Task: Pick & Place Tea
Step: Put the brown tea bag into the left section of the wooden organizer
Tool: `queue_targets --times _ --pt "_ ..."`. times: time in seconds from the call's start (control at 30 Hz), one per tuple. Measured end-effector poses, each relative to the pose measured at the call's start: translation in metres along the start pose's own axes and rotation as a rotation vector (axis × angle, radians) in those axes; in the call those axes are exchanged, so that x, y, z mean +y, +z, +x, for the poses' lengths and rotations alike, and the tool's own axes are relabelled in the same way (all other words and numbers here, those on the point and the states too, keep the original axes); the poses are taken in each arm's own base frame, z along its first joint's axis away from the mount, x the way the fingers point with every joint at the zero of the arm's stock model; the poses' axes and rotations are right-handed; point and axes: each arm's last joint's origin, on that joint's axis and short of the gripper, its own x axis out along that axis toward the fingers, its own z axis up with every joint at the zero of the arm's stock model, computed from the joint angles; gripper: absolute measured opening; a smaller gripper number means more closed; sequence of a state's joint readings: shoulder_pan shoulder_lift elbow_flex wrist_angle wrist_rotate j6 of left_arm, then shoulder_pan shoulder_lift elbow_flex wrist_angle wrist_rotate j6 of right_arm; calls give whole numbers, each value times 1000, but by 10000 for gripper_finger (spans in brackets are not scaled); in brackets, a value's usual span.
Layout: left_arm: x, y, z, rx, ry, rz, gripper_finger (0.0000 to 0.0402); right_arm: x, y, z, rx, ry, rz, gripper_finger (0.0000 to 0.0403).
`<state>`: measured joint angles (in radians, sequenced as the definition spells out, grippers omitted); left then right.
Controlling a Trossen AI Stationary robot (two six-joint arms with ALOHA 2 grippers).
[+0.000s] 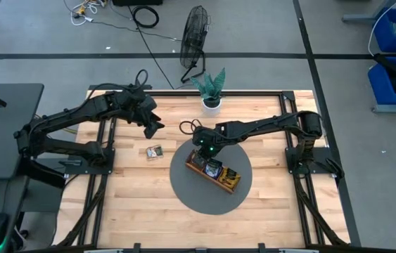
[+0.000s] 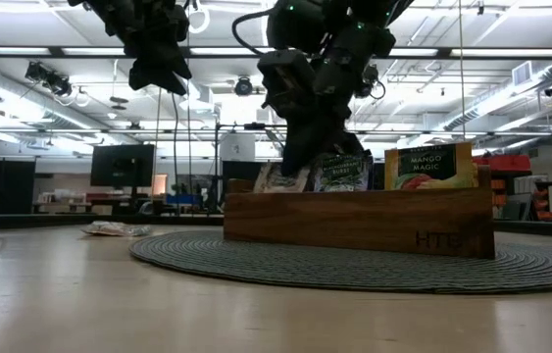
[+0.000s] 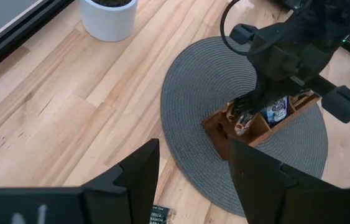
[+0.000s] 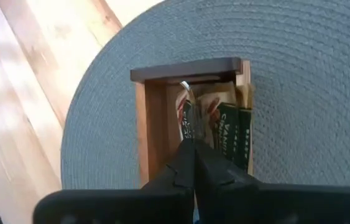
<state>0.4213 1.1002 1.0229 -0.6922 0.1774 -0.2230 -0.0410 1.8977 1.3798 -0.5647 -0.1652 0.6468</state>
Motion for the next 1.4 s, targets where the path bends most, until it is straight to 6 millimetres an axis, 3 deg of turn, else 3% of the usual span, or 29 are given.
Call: queue_targets --times 0.2,0.47,0.73,1.13,1.4 --pt "0 0 0 3 0 1 195 1 1 0 -4 17 17 13" --pt "1 -3 0 28 7 -3 195 -3 -1 -6 -13 -49 42 83" --pt "4 -13 5 93 41 57 195 2 2 -29 -69 -6 18 116" --pt "32 -100 59 333 79 -162 195 14 6 -90 -287 50 5 119" --pt "47 -141 79 429 143 -237 195 15 7 -97 -328 48 9 119"
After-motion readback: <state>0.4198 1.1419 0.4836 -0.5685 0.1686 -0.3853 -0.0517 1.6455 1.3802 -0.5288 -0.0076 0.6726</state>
